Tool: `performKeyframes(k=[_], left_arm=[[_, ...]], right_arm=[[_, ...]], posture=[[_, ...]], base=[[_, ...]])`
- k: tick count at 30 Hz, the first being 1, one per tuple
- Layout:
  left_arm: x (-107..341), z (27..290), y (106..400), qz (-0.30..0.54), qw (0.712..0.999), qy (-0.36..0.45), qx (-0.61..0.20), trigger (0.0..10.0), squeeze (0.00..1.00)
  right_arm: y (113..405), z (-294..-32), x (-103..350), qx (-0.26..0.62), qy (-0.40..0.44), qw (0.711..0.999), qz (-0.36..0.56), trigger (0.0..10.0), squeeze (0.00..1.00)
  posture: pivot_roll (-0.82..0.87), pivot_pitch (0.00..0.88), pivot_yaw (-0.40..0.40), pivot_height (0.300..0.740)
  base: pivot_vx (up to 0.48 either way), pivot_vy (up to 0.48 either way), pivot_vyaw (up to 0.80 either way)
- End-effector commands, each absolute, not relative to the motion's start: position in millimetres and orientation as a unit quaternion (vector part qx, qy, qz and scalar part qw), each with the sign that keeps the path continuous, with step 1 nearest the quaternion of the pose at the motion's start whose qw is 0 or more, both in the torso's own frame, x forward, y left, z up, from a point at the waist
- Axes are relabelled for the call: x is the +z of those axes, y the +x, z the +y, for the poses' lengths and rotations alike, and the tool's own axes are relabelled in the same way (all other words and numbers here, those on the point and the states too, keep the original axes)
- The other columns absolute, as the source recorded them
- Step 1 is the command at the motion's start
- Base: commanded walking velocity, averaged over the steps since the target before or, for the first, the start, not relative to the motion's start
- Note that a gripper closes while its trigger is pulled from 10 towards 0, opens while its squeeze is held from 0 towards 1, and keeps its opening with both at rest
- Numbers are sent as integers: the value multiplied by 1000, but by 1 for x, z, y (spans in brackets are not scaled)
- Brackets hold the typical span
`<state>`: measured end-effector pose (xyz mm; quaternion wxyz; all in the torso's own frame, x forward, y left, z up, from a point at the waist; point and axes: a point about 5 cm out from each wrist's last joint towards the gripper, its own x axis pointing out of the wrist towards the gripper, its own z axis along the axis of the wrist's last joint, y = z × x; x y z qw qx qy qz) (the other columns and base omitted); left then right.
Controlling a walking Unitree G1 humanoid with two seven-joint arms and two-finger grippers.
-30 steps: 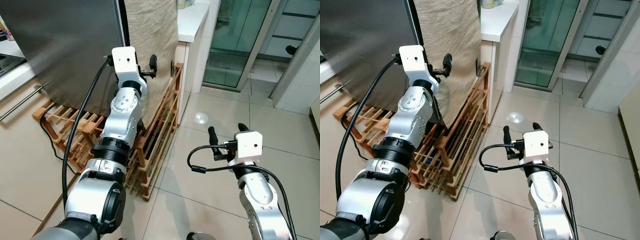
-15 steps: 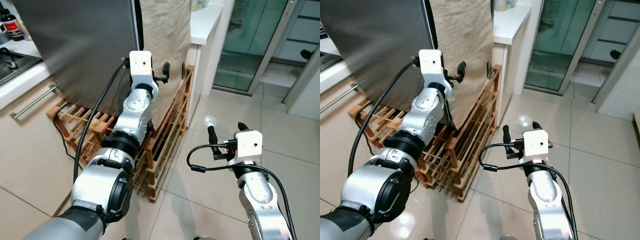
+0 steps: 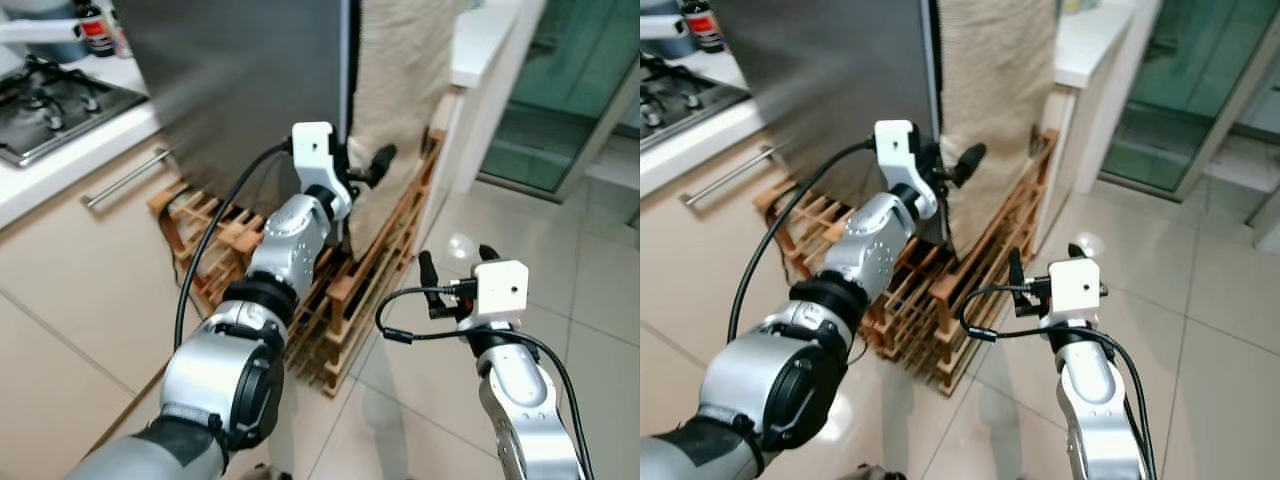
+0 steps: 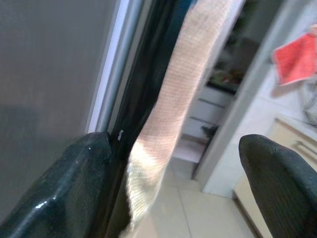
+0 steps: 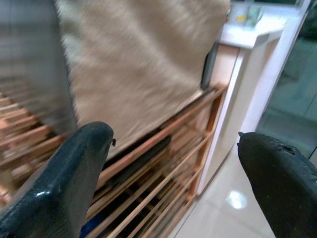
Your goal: Restocking fridge
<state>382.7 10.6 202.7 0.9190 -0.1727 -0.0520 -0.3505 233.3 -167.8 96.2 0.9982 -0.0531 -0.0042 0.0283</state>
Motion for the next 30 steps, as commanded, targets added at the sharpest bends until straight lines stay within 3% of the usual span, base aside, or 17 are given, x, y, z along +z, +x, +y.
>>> performKeyframes(k=[1,2,4,7,13,16,18,19,23,26,27,30], left_arm=[[248,-132,300,-88,773,-203,-594,10000,0],[248,-132,300,-88,773,-203,-594,10000,0],[253,-143,285,-95,736,-218,-634,10000,0],[256,-142,282,-95,720,-236,-646,10000,0],[253,-135,292,-88,731,-242,-631,10000,0],[244,-120,304,-90,755,-219,-611,10000,0],[232,-89,322,-93,791,-195,-573,10000,0],[220,-58,335,-96,820,-178,-535,10000,0],[208,-11,349,-103,852,-171,-483,10000,0],[196,70,361,-115,903,-147,-387,10000,0],[196,70,361,-115,903,-147,-387,10000,0],[182,162,357,-111,955,-93,-259,10000,0]], right_arm=[[233,-166,102,26,-56,998,-12,10000,8],[233,-166,102,26,-56,998,-12,10000,8],[232,-169,104,16,-59,998,-15,10000,8],[230,-175,103,5,-58,998,-12,10000,8],[233,-171,100,16,-57,998,-7,10000,4],[241,-168,106,17,-57,998,-19,10000,8],[246,-169,111,8,-51,998,-29,10000,4],[248,-170,113,2,-45,999,-32,10000,4],[249,-170,111,-1,-41,999,-28,10000,0],[251,-168,107,11,-43,999,-19,10000,4],[251,-168,107,11,-43,999,-19,10000,4],[262,-166,106,21,-39,999,-15,10000,8]], posture=[[-350,0,125,740],[-350,0,125,740],[-361,0,130,740],[-349,0,120,740],[-328,0,108,740],[-319,0,105,740],[-305,0,101,740],[-296,0,101,740],[-273,0,92,740],[-218,0,74,740],[-218,0,74,740],[-152,0,51,740]], base=[[0,0,0],[0,0,0],[0,0,0],[0,0,0],[0,0,0],[0,0,0],[0,0,0],[0,0,0],[0,0,0],[0,0,0],[0,0,0],[0,0,242]])
